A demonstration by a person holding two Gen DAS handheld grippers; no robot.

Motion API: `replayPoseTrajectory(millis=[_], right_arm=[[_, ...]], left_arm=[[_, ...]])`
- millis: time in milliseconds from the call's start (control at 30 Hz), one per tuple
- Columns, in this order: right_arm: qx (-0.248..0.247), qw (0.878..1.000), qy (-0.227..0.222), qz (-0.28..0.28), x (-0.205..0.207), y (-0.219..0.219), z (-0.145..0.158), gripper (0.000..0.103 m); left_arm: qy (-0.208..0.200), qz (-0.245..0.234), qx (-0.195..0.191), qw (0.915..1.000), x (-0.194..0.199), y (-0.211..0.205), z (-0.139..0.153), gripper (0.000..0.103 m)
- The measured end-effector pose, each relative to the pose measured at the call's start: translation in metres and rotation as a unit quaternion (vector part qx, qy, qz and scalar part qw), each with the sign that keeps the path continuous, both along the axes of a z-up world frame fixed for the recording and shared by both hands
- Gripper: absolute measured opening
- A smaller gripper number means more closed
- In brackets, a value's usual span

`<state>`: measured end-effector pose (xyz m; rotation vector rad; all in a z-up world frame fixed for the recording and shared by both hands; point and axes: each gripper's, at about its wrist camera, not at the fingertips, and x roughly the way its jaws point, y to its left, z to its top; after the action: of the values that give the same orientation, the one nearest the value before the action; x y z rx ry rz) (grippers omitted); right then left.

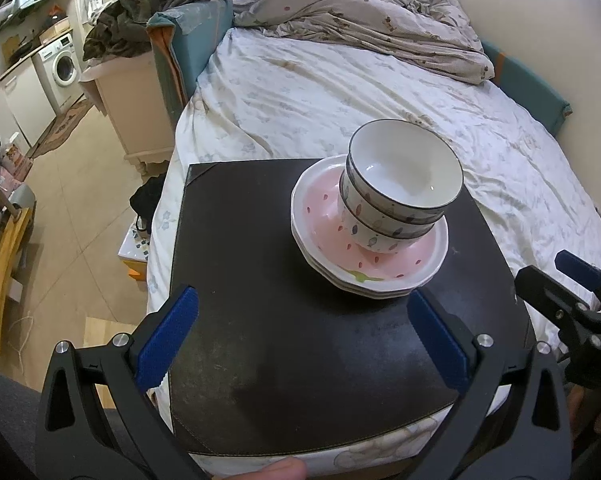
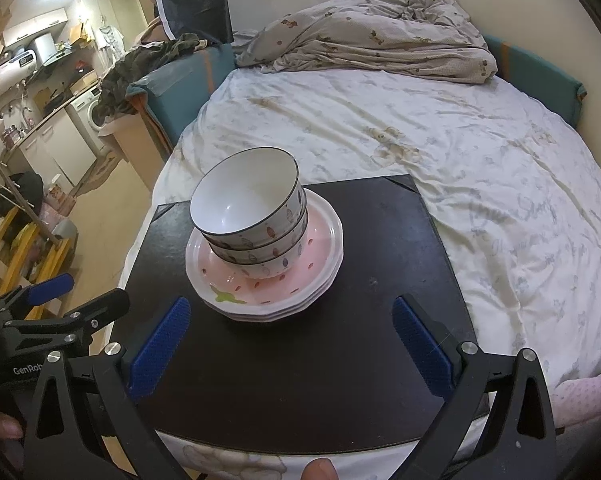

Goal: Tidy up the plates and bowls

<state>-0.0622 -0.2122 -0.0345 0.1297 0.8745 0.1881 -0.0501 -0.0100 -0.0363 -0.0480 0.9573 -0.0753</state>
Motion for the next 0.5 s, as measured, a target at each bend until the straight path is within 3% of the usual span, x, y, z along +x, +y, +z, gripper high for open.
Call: replayPoseTrajectory(millis=[500], right_arm=[[-0.003,1.000,0.006,-0.002,0.0013,0.0023,-0.0035,0.103]], left_arm=[[0.000,0.002,-0.002,1.0000,0.0005,0.0009,0.0006,0.103]])
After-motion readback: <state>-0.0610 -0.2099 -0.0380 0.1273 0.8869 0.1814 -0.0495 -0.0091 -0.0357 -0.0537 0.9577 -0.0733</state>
